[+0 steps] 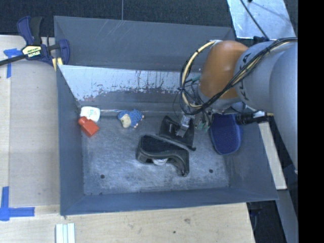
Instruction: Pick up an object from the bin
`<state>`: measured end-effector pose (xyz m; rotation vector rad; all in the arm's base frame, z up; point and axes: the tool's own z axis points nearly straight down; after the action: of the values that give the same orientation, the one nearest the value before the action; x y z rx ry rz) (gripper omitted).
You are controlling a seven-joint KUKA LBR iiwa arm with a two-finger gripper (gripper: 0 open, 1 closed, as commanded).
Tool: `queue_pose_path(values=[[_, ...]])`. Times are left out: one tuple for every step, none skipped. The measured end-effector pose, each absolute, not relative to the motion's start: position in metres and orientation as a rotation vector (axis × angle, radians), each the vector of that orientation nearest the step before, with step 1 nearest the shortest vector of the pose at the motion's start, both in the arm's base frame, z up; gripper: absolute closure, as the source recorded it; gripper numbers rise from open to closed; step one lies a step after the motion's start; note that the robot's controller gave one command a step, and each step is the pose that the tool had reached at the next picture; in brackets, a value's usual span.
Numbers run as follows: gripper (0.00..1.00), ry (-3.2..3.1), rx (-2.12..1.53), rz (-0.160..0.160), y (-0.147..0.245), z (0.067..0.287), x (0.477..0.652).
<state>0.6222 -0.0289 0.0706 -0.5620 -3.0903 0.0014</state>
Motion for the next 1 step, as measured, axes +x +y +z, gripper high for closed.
queue_pose_path(values=[[1.00, -3.100, -0.561, -0.001, -0.0298, 0.1248, 0.6242]])
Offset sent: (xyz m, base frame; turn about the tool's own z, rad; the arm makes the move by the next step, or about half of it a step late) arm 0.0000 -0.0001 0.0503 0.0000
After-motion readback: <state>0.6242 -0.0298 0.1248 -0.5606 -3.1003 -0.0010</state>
